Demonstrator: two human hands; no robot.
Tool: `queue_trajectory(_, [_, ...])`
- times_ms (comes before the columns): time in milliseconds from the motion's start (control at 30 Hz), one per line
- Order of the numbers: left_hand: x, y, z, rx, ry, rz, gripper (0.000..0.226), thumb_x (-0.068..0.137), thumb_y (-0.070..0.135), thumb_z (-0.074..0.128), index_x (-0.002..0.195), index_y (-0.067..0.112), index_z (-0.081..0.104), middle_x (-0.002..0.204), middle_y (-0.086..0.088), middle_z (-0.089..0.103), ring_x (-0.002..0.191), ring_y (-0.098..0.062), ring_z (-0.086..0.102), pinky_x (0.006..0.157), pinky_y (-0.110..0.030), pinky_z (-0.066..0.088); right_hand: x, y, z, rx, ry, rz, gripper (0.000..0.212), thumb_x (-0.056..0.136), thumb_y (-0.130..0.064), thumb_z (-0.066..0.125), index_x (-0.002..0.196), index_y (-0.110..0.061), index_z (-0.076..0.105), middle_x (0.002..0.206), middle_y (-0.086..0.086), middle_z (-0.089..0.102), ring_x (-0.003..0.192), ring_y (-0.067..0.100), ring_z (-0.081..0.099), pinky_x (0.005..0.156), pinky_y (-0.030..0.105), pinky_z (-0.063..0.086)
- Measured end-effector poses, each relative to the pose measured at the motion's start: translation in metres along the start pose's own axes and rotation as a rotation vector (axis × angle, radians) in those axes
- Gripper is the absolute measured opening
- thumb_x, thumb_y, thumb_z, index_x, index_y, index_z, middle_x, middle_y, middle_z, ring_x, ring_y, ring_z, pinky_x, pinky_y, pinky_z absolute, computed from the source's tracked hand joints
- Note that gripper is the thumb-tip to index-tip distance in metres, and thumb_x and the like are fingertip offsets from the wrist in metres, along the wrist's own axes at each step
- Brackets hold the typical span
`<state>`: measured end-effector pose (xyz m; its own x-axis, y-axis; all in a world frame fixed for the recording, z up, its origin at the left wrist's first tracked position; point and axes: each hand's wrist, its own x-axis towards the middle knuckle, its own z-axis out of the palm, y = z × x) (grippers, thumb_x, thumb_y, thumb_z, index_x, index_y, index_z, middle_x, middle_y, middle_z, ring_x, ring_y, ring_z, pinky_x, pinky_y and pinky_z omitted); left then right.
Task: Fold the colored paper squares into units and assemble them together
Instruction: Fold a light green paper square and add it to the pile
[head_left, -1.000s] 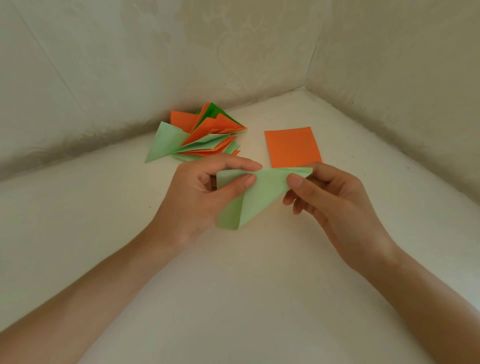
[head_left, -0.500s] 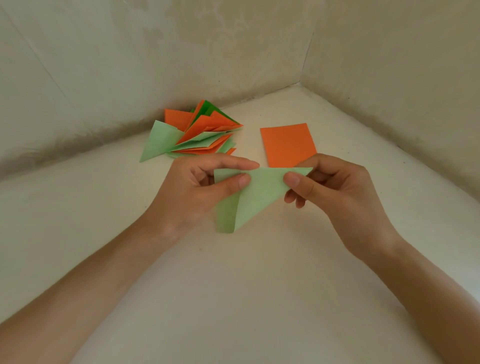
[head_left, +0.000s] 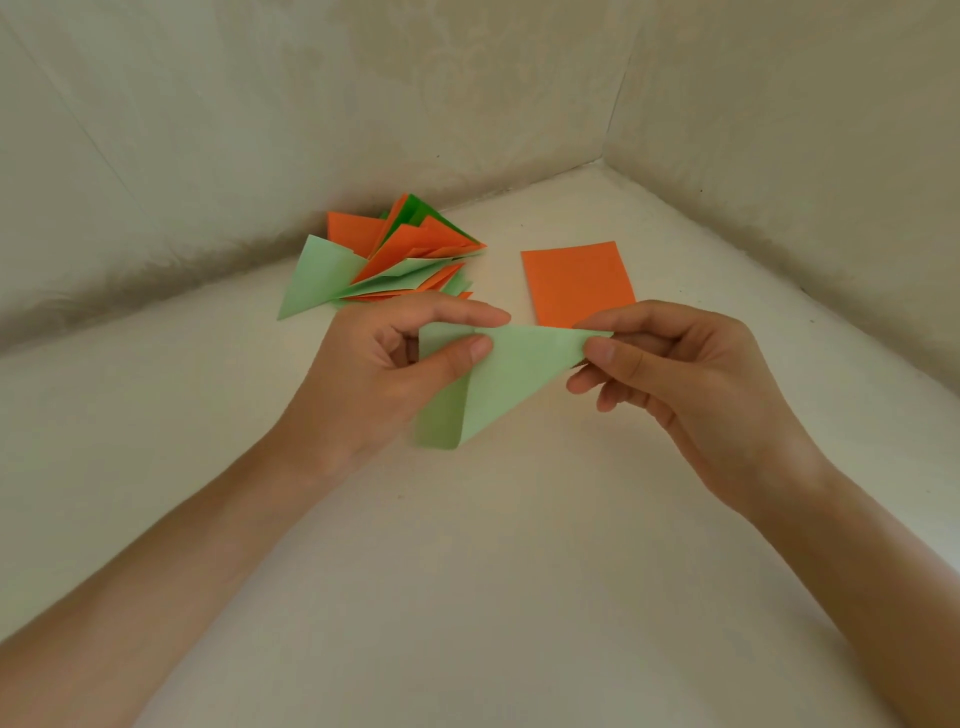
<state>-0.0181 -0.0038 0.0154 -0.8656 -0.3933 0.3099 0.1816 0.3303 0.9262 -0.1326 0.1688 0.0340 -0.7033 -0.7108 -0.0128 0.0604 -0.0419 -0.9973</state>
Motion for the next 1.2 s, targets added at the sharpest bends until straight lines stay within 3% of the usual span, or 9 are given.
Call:
queue_trajectory(200, [-0.0004, 0.0021, 0.0014, 0.052, 0.004, 0.033, 0.022, 0.081, 0.014, 0.069, 0.091, 0.033, 0.068, 0.081, 0.026, 0.066, 0.072, 0.006, 0.055, 0.064, -0.007, 0.039, -0.0006, -0.0006, 0.0012, -0.053, 0.063, 0.011, 0.011, 0.079, 0.002, 0.063, 0.086, -0.003, 0.068, 0.069, 0.007, 0.072, 0.06, 0.016, 0.068, 0.052, 0.021, 0.053])
queue_trajectory(333, [0.0, 0.0003, 0.0005, 0.093, 0.013, 0.028, 0.021, 0.08, 0.023, 0.068, 0.093, 0.039, 0.072, 0.085, 0.024, 0.068, 0.068, -0.029, 0.052, 0.058, -0.032, 0.041, -0.001, -0.0025, 0.0026, -0.043, 0.082, 0.02, 0.01, 0.079, 0.002, 0.062, 0.083, -0.005, 0.068, 0.07, 0.006, 0.072, 0.059, 0.017, 0.069, 0.052, 0.022, 0.053])
queue_trajectory(433, [-0.0002, 0.0009, 0.0006, 0.086, 0.003, 0.034, 0.023, 0.081, 0.017, 0.066, 0.093, 0.037, 0.069, 0.08, 0.027, 0.066, 0.059, -0.007, 0.047, 0.056, -0.014, 0.034, -0.0012, -0.0035, 0.0037, -0.047, 0.078, 0.028, 0.009, 0.079, 0.002, 0.063, 0.081, -0.005, 0.069, 0.071, 0.007, 0.072, 0.06, 0.018, 0.069, 0.052, 0.022, 0.055])
queue_trajectory(500, [-0.0004, 0.0009, 0.0012, 0.092, -0.002, 0.025, 0.022, 0.081, 0.018, 0.066, 0.093, 0.036, 0.069, 0.079, 0.027, 0.066, 0.057, -0.008, 0.045, 0.056, -0.012, 0.032, -0.0015, -0.0041, 0.0036, -0.051, 0.08, 0.027, 0.009, 0.079, 0.001, 0.063, 0.081, -0.005, 0.069, 0.071, 0.008, 0.072, 0.06, 0.018, 0.069, 0.052, 0.023, 0.055])
queue_trajectory(567, [-0.0002, 0.0005, 0.001, 0.077, -0.004, 0.011, 0.023, 0.08, 0.02, 0.066, 0.095, 0.037, 0.07, 0.083, 0.025, 0.067, 0.064, -0.015, 0.052, 0.06, -0.016, 0.036, -0.0019, -0.0045, 0.0034, -0.056, 0.081, 0.025, 0.009, 0.08, 0.002, 0.062, 0.082, -0.004, 0.069, 0.07, 0.008, 0.072, 0.059, 0.018, 0.069, 0.052, 0.022, 0.055])
queue_trajectory(667, [0.0003, 0.0, 0.0001, 0.029, -0.017, -0.009, 0.02, 0.08, 0.018, 0.065, 0.092, 0.032, 0.069, 0.086, 0.024, 0.068, 0.082, 0.005, 0.059, 0.072, -0.01, 0.041, -0.002, -0.0049, 0.003, -0.066, 0.08, 0.026, 0.009, 0.081, 0.002, 0.062, 0.081, -0.004, 0.069, 0.069, 0.007, 0.072, 0.058, 0.017, 0.069, 0.052, 0.022, 0.054])
queue_trajectory(933, [0.0002, 0.0029, 0.0025, -0.076, -0.024, -0.07, 0.017, 0.077, 0.015, 0.069, 0.092, 0.023, 0.068, 0.082, 0.019, 0.07, 0.079, 0.004, 0.063, 0.071, -0.011, 0.048, -0.0014, -0.0054, 0.0022, -0.079, 0.086, 0.033, 0.01, 0.082, 0.002, 0.061, 0.079, -0.004, 0.068, 0.067, 0.008, 0.072, 0.058, 0.017, 0.069, 0.052, 0.021, 0.055])
queue_trajectory(1100, [-0.0007, -0.0001, 0.0023, -0.056, -0.016, -0.063, 0.021, 0.077, 0.017, 0.068, 0.092, 0.031, 0.072, 0.087, 0.006, 0.072, 0.072, -0.027, 0.057, 0.066, -0.026, 0.044, -0.0007, -0.0056, 0.002, -0.06, 0.097, 0.037, 0.011, 0.081, 0.003, 0.062, 0.079, -0.005, 0.069, 0.067, 0.008, 0.072, 0.058, 0.017, 0.069, 0.053, 0.022, 0.055])
queue_trajectory(1200, [0.0, 0.001, 0.0003, -0.06, -0.023, -0.06, 0.02, 0.077, 0.019, 0.067, 0.086, 0.035, 0.074, 0.079, 0.009, 0.07, 0.071, -0.018, 0.056, 0.062, -0.018, 0.043, -0.0009, -0.0051, 0.0023, -0.058, 0.095, 0.034, 0.01, 0.081, 0.002, 0.062, 0.079, -0.005, 0.069, 0.068, 0.009, 0.072, 0.058, 0.017, 0.069, 0.053, 0.022, 0.055])
